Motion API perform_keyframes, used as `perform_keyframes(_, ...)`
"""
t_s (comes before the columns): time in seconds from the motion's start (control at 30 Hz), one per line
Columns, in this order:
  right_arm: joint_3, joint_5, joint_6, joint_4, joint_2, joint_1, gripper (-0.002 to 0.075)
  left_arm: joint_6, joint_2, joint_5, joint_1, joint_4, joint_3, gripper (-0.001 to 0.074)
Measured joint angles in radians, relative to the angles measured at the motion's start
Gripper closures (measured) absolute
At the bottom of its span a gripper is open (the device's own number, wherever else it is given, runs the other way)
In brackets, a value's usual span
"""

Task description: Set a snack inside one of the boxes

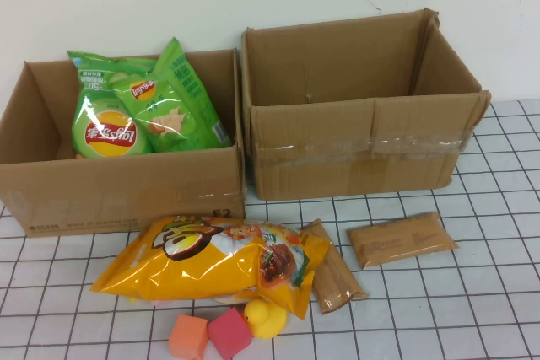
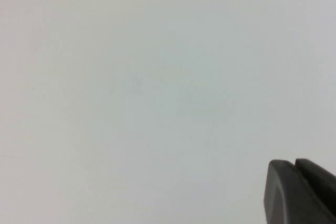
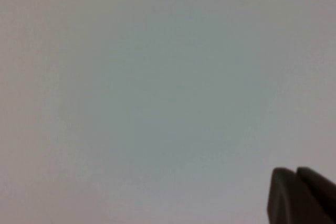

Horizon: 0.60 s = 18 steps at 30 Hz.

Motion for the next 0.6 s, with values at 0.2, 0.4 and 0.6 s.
perform_keyframes(0.2, -0.123, 0.244, 0.0, 0.014, -0.002, 0.0, 0.0729, -0.123, 0.0, 0.05, 0.0, 0.013, -0.035, 0.0736)
perform_keyframes(0.4, -0.393, 0.71, 0.0, 0.015, 0.017, 0.0, 0.0729, -0.14, 0.024, 0.566, 0.0, -0.043, -0.275, 0.0736)
perform_keyframes(0.6, -0.509, 1.011, -0.056, 0.039, 0.158, 0.0, 0.0729, -0.141, 0.194, 0.852, 0.0, -0.069, -0.369, 0.0736)
